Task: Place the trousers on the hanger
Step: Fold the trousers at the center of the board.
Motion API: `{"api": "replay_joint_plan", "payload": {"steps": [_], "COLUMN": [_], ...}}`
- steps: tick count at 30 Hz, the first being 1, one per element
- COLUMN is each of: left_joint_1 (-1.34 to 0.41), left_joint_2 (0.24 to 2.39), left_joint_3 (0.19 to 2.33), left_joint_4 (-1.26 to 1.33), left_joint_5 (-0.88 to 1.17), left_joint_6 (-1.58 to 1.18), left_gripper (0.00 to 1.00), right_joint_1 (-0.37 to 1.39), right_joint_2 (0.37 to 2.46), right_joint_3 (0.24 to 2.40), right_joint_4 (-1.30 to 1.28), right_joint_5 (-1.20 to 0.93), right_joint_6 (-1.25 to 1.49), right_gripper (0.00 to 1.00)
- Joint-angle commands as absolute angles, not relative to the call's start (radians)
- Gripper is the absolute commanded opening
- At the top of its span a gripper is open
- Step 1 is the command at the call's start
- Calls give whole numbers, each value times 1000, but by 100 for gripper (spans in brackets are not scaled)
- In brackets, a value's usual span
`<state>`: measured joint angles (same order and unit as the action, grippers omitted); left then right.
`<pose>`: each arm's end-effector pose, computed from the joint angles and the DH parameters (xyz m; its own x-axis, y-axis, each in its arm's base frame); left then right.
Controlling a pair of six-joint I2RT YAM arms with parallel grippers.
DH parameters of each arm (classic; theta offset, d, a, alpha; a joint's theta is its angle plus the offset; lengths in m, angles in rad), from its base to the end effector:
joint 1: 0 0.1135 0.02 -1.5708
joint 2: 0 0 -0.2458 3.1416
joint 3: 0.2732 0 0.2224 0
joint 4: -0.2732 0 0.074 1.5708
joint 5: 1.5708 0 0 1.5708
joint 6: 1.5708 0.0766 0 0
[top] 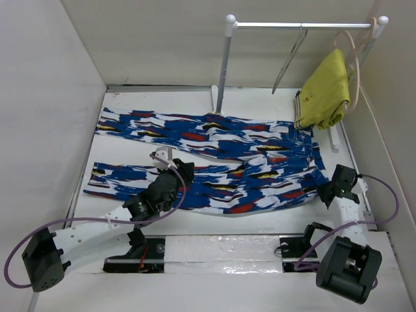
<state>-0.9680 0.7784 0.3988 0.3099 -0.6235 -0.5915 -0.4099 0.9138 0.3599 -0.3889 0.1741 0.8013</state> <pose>0.1514 -0.1410 0.2530 -0.2215 -0.4766 -0.8508 0.2590 0.8124 -0.5225 0.1519 -0.0805 0.1256 -0.1674 0.8440 -0.5095 0.8711 0.3686 0.3245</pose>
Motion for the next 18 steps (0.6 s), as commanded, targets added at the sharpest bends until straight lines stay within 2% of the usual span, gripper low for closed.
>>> {"api": "replay_joint_plan", "payload": {"steps": [1, 5, 6, 10, 15, 18], "left_joint_1": [-931, -862, -826, -729, -504, -408], "left_joint_2": [813, 888, 934, 1058, 1147, 1135], "left_joint_3": [397, 403, 416, 459, 460, 431], "left_joint_4": [333, 322, 304, 230, 86, 60], "left_joint_5": [-653, -657, -655, -620, -601, -600], "left_joint_6": [-601, -630, -637, -701, -860, -952], "left_gripper": [22, 32, 33, 34, 34, 34], "right_joint_1": [-399, -399, -399, -399, -399, -293], "right_joint_2": [842, 679, 657, 586, 591, 618], "right_joint_3": [377, 460, 462, 404, 385, 416], "right_joint_4": [-334, -446, -439, -425, -367, -325], "right_joint_5": [224, 285, 200, 77, -23, -12], "right_joint_6": [723, 575, 560, 549, 482, 472], "right_gripper": [7, 6, 7, 5, 6, 5]}}
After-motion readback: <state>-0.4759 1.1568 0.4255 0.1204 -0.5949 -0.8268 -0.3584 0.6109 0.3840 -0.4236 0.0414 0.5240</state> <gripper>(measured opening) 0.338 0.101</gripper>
